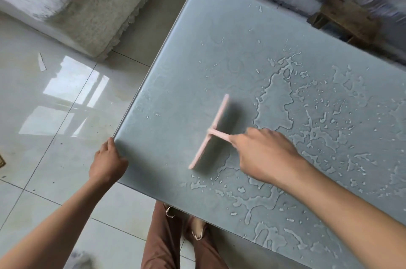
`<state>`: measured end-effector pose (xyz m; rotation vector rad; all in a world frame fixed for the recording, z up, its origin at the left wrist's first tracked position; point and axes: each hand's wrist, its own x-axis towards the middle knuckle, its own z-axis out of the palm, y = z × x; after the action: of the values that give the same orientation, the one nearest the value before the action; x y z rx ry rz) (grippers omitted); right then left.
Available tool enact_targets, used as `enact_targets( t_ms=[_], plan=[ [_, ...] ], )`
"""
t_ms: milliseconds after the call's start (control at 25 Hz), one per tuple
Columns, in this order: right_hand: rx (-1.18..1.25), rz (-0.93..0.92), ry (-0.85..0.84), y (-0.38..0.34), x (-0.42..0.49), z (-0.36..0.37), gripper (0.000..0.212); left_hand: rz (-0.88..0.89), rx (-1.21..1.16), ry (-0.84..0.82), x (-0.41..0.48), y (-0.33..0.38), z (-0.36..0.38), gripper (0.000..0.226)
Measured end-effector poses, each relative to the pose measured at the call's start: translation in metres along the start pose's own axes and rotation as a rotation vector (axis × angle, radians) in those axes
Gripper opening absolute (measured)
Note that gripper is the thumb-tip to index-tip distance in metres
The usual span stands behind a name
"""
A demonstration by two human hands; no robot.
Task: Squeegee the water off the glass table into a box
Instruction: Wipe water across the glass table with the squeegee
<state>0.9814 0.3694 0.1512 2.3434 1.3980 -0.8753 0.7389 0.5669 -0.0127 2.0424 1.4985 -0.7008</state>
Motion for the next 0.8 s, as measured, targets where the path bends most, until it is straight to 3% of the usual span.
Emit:
enact_targets(
  t_ms=[120, 240, 360, 600, 680, 800],
  plan=[
    [0.035, -0.251, 0.089, -0.062, 0.032, -0.013, 0.059, -0.006, -0.096, 0.059, 0.007, -0.005, -0.003, 0.049],
    [0.038, -0.379, 0.055, -0.124, 0.073, -0.013, 0.046, 0.007, -0.199, 0.073, 0.014, -0.01, -0.013, 0.043],
    [0.013, -0.315, 0.032, -0.133, 0.078, -0.004, 0.051, 0.021, -0.156, 0.043, 0.021, -0.014, -0.021, 0.04],
    [-0.09, 0.015, -0.141, -0.043, 0.029, -0.016, 0.044, 0.028, -0.092, -0.027, 0.022, -0.011, -0.02, 0.037],
    [-0.129, 0.01, -0.142, -0.041, 0.027, -0.032, 0.042, 0.025, -0.095, -0.064, 0.025, -0.012, -0.023, 0.036],
    [-0.052, -0.122, -0.016, -0.072, 0.058, -0.046, 0.048, -0.008, -0.037, -0.154, 0.034, -0.007, -0.026, 0.035]
  ],
)
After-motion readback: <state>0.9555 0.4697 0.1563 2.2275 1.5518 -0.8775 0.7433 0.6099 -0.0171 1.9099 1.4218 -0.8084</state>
